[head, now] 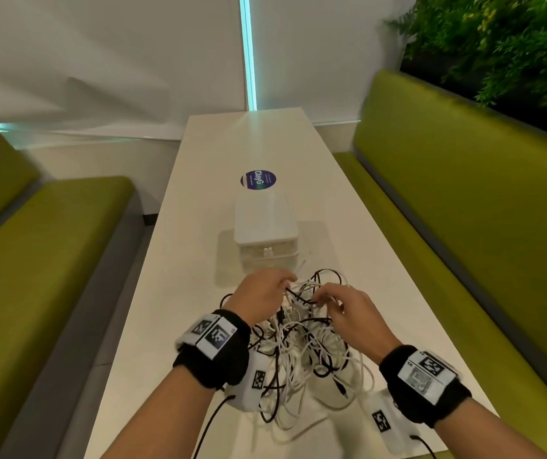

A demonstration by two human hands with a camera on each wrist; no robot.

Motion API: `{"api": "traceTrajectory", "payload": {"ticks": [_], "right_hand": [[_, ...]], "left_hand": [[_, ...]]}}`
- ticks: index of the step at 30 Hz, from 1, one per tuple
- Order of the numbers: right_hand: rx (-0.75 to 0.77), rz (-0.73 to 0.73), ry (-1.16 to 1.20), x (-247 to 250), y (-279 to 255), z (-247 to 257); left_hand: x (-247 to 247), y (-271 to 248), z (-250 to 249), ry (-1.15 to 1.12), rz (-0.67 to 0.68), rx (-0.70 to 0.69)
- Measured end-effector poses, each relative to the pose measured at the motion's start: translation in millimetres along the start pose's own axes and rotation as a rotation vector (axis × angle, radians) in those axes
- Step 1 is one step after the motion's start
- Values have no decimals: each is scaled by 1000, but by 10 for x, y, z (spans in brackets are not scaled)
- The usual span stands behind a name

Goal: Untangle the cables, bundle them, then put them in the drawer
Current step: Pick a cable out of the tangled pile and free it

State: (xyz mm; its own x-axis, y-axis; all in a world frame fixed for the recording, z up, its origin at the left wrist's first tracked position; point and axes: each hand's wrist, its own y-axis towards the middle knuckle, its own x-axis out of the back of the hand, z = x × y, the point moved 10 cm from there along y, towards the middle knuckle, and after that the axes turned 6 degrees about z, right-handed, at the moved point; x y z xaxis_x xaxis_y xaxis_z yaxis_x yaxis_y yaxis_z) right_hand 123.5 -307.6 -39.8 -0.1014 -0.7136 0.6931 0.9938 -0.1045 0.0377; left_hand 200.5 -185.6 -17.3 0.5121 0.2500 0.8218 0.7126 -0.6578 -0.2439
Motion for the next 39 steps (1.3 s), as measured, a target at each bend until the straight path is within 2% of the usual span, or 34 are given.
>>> {"api": "traceTrajectory", "payload": {"ticks": [2,6,8,11,13,15,18,21,23,27,29,34,38,39], "right_hand": [[-5,-3,-28,16,-9,10],[-14,-24,-193,14,5,49],[20,-38,-278,-10,7,142],[108,-83,-402,-9,-48,345],[136,-49,-500,-76,-68,426],[162,15,-598,-174,-67,493],[69,132,-638,-219,-48,416],[34,159,-714,-138,-64,439],[104,125,-672,-90,-75,651],[136,22,-242,21,-20,1032],[164,9,-149,-22,6,1129],[92,49,10,-142,60,1053],[108,132,54,-225,116,1017],[111,141,33,-240,134,1005]], "left_hand": [[5,15,21,55,-12,8],[-120,33,69,203,83,33],[-161,30,43,296,90,16],[-89,-13,24,337,3,9],[38,-62,1,304,-75,-3],[205,-132,-19,210,-170,-13],[459,-272,46,37,-312,21],[604,-400,159,-204,-406,34],[613,-443,140,-390,-409,-26],[572,-522,-10,-741,-362,-109],[582,-564,-5,-879,-374,-118],[684,-702,190,-902,-483,-34],[648,-758,100,-1340,-339,-188],[645,-757,65,-1384,-306,-225]]}}
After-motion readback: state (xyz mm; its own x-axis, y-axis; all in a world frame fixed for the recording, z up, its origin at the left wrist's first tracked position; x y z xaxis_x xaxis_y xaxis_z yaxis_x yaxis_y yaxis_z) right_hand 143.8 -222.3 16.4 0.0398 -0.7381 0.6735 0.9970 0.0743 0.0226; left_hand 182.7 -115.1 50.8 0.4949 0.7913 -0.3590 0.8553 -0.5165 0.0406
